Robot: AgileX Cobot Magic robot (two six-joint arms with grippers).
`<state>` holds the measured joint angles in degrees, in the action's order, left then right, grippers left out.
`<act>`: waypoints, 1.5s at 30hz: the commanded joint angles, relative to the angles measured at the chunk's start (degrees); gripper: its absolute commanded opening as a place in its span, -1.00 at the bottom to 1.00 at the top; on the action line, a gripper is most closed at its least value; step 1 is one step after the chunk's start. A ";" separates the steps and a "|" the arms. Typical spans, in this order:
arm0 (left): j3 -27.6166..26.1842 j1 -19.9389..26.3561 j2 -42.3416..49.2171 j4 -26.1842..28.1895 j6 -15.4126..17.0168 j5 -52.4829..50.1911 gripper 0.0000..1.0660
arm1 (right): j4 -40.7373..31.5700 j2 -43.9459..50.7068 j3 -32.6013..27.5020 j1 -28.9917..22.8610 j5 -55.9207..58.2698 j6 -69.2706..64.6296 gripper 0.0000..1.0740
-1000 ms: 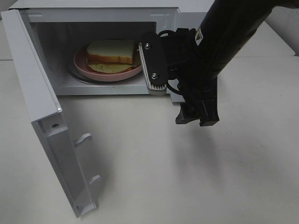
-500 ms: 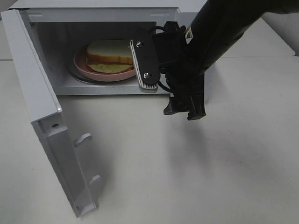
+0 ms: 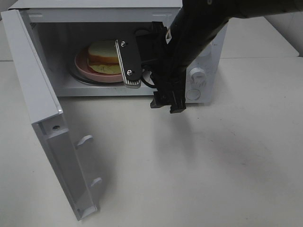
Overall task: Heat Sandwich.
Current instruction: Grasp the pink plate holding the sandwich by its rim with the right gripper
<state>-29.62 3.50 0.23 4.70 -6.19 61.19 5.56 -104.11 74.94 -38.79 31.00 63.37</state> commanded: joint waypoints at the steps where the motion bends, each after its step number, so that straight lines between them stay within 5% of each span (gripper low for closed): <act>1: 0.00 -0.11 0.29 0.34 0.06 0.06 0.83 | 0.34 -1.43 2.01 -0.17 -0.23 0.57 0.52; 45: 0.00 -0.11 0.29 0.34 0.06 0.06 0.83 | 5.21 -32.14 38.39 0.06 2.35 -7.73 0.42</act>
<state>-29.62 3.50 0.23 4.70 -6.19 61.19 10.54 -135.16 111.84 -38.79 32.77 56.67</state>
